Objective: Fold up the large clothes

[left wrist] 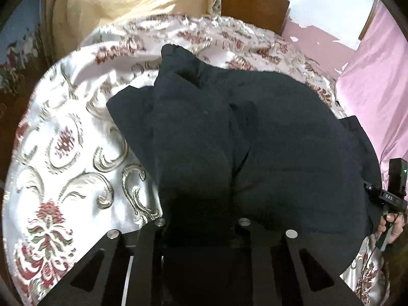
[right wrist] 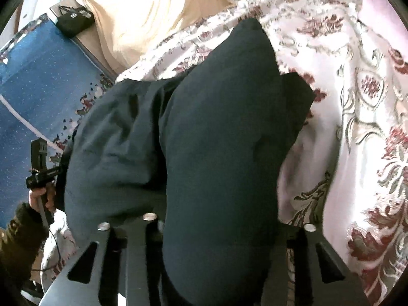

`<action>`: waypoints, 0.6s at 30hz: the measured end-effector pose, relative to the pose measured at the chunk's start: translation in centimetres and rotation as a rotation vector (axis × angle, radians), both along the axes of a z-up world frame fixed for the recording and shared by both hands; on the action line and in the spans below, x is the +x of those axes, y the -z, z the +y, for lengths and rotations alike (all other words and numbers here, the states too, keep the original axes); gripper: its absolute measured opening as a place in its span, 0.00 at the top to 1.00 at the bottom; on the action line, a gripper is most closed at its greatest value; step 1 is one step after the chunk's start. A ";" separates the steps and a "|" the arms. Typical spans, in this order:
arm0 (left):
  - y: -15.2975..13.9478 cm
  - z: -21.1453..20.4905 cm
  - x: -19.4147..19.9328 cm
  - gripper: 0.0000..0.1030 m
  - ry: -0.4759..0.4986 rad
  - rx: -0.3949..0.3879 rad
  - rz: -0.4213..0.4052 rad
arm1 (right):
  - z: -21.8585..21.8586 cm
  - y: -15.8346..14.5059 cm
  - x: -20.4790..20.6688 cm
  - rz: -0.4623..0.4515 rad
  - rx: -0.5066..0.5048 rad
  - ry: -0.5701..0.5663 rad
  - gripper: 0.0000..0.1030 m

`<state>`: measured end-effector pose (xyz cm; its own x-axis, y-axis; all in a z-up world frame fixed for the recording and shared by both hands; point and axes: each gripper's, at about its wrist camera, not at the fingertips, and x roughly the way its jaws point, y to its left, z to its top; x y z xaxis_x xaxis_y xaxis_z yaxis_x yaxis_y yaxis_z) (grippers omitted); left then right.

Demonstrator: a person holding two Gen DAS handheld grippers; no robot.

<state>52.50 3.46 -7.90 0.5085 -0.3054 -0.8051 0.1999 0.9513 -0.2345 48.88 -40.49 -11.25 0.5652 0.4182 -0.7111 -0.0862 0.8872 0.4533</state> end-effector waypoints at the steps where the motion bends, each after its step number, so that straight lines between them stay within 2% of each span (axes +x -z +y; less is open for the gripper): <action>1: -0.8 -0.1 -0.4 0.83 0.000 0.003 -0.016 | 0.0 -0.7 -0.2 -0.012 -0.004 0.003 0.72; 5: -4.0 -0.8 -2.1 0.84 0.016 0.017 -0.062 | 0.4 -3.3 -1.3 -0.051 -0.028 -0.003 0.75; 10: -7.0 -0.7 -5.6 0.84 0.033 0.033 -0.070 | 1.4 -6.1 -4.2 -0.067 -0.063 -0.039 0.75; 13: -8.2 -0.3 -8.2 0.84 0.023 0.021 -0.063 | 2.0 -7.9 -6.1 -0.067 -0.078 -0.061 0.75; 18: -8.4 0.7 -12.1 0.84 0.013 0.010 -0.040 | 2.5 -9.6 -9.9 -0.067 -0.104 -0.088 0.75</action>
